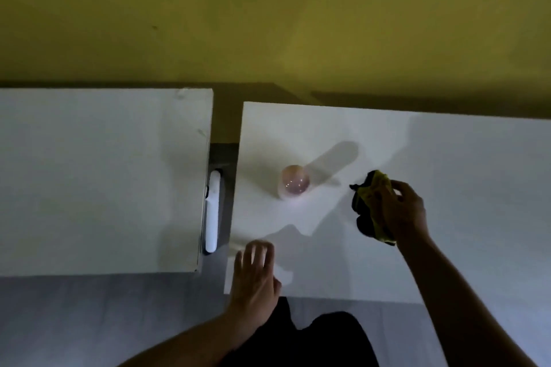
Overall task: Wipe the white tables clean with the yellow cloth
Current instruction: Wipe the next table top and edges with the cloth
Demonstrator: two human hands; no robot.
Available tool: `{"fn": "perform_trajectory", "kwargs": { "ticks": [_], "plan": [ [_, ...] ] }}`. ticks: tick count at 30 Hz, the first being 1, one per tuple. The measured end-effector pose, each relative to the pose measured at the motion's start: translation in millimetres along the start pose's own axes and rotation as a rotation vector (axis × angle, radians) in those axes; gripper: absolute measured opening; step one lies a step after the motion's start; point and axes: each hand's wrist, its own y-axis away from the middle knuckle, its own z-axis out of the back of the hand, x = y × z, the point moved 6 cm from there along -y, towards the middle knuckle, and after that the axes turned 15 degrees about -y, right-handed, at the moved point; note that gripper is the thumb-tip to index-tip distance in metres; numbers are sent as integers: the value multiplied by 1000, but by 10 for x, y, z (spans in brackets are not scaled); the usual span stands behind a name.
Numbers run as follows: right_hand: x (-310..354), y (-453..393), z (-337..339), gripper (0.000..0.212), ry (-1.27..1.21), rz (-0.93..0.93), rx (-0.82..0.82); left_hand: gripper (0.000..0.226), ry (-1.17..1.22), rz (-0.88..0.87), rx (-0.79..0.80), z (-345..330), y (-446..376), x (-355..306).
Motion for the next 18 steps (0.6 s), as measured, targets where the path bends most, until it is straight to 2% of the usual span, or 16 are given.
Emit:
{"fn": "perform_trajectory", "kwargs": {
  "ticks": [6, 9, 12, 15, 18],
  "plan": [
    [820, -636, -327, 39, 116, 199, 186, 80, 119, 208, -94, 126, 36, -178],
    [1285, -822, -672, 29, 97, 346, 305, 75, 205, 385, -150, 75, 14, -327],
    [1605, -840, -1023, 25, 144, 498, 419, 68, 406, 579, -219, 104, -126, -412],
    [1662, -783, -1281, 23, 177, 571, 568, 79, 575, 667, -358, 330, -388, -460],
    [1444, -817, -1288, 33, 196, 569, 648, 96, 722, 724, -444, 590, -733, -498]
  ]
}}
